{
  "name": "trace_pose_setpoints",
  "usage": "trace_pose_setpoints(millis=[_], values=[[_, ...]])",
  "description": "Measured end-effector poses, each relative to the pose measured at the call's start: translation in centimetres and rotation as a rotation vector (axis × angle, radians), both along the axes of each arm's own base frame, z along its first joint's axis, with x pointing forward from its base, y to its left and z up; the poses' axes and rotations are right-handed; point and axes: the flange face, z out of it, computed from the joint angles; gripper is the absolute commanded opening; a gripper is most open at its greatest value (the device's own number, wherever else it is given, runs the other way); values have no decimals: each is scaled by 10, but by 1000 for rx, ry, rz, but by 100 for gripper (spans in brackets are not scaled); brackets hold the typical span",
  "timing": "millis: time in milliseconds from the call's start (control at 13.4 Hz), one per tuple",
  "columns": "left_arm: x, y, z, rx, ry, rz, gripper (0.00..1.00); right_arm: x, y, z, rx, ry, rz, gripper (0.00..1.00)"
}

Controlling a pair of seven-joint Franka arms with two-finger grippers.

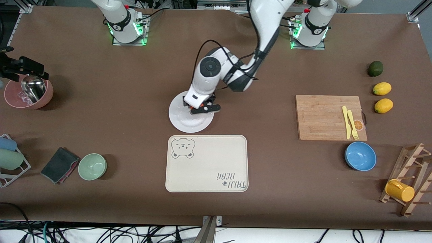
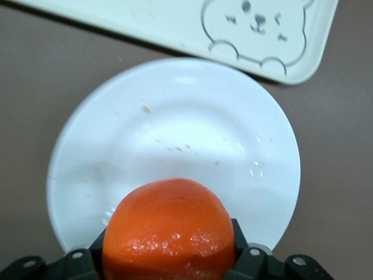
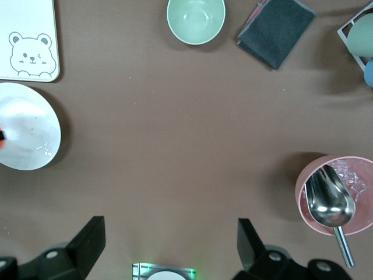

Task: Place orange and plate with both arms
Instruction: 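Lower the orange onto the plate and open the left gripper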

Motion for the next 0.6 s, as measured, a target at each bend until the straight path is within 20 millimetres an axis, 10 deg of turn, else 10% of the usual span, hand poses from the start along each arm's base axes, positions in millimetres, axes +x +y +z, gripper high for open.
trace_pose_setpoints(millis=[149,298,597], values=[[-9,-9,-23,16,8,-12,14,-1,0,-1,1,7,0,100],[-10,-8,-42,33,18,-14,100,-1,0,-1,1,9,0,100],[6,-6,-31,33,-23,-9,100,-1,1,-3,1,17,2,100]])
